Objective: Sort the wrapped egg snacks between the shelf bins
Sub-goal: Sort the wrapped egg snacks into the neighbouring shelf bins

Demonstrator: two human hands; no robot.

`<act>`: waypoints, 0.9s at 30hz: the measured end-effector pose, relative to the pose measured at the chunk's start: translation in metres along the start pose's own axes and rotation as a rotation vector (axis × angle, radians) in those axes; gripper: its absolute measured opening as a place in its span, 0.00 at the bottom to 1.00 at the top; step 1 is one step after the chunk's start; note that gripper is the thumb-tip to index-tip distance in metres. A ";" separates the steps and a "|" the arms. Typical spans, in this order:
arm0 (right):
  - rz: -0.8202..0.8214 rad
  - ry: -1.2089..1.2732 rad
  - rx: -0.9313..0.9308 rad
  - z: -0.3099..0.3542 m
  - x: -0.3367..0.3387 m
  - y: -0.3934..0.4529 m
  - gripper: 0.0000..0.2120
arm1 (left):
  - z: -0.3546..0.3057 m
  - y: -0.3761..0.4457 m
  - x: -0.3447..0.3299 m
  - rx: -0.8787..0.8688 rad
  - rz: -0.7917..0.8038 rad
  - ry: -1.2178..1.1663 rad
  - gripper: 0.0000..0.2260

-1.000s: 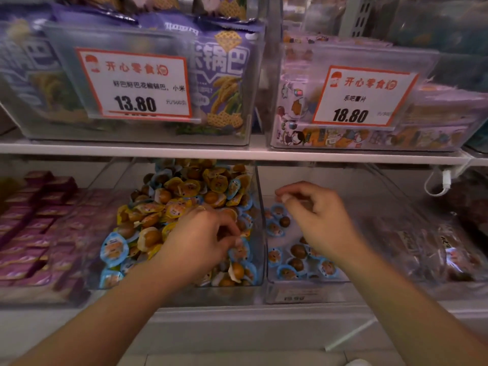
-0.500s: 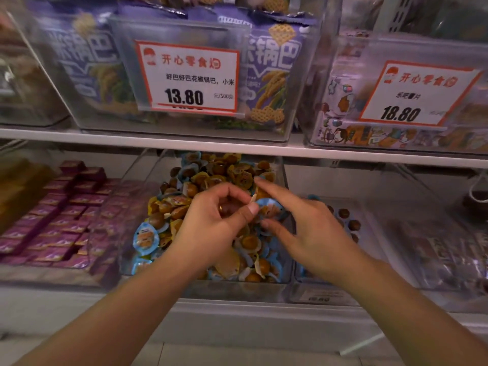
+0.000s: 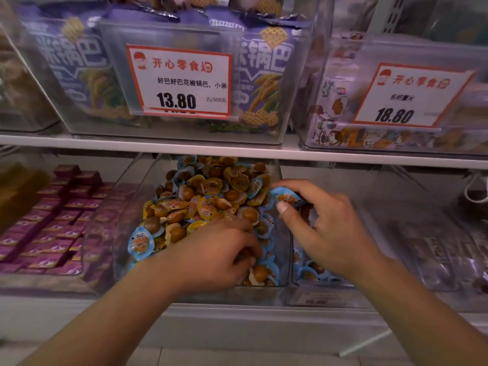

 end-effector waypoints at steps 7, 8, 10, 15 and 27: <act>0.011 -0.015 0.033 -0.001 0.003 -0.007 0.12 | 0.025 -0.020 0.011 0.072 0.100 0.150 0.18; 0.013 -0.018 0.035 0.000 0.003 -0.007 0.13 | 0.025 -0.021 0.011 0.076 0.119 0.148 0.19; 0.027 -0.026 0.042 0.002 0.001 -0.008 0.13 | 0.027 -0.022 0.011 0.087 0.155 0.133 0.21; 0.102 -0.085 0.101 0.008 -0.012 -0.012 0.13 | 0.029 -0.020 0.009 0.068 0.134 0.129 0.17; 0.130 0.811 -0.750 0.025 -0.051 -0.007 0.07 | 0.021 -0.034 0.050 0.184 -0.664 -0.460 0.14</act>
Point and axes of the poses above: each hand's wrist, its own y-axis towards the middle knuckle, its own x-axis out of the back of the hand, z = x × y, the point moved 3 cm from there along y, towards the middle knuckle, and after that the axes turned 1 degree about z, right-handed, at the moved point
